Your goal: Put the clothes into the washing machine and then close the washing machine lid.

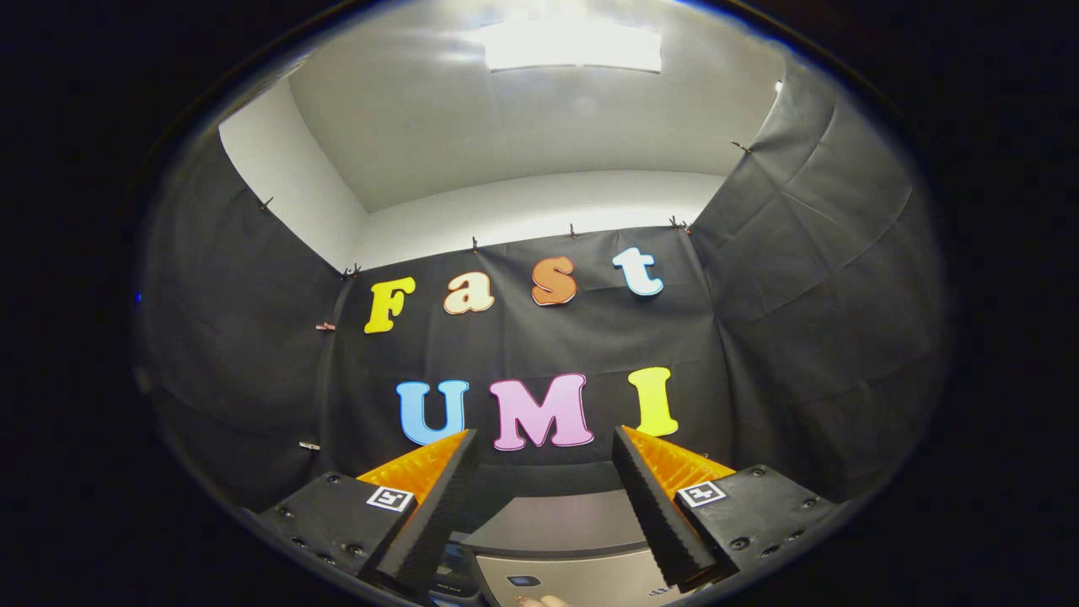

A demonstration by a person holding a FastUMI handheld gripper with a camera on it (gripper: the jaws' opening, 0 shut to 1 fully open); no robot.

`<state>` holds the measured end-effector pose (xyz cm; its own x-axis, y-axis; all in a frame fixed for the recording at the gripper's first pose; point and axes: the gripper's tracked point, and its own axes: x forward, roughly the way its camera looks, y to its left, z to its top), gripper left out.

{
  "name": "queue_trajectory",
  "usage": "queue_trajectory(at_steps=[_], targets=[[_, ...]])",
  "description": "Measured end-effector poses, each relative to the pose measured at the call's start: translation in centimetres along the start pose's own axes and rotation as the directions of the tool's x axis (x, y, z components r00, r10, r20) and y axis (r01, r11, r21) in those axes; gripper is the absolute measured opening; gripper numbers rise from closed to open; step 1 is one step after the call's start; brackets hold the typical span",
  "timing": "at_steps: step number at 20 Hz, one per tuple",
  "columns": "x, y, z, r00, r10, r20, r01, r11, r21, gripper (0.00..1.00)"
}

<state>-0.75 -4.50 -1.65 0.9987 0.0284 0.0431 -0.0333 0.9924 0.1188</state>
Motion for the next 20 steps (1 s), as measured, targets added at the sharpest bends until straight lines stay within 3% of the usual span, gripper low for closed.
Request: queue_trajectory(at_steps=[20], targets=[[-0.16,-0.82,0.02,0.999,-0.018,-0.042,0.015,0.998,-0.066,0.98]])
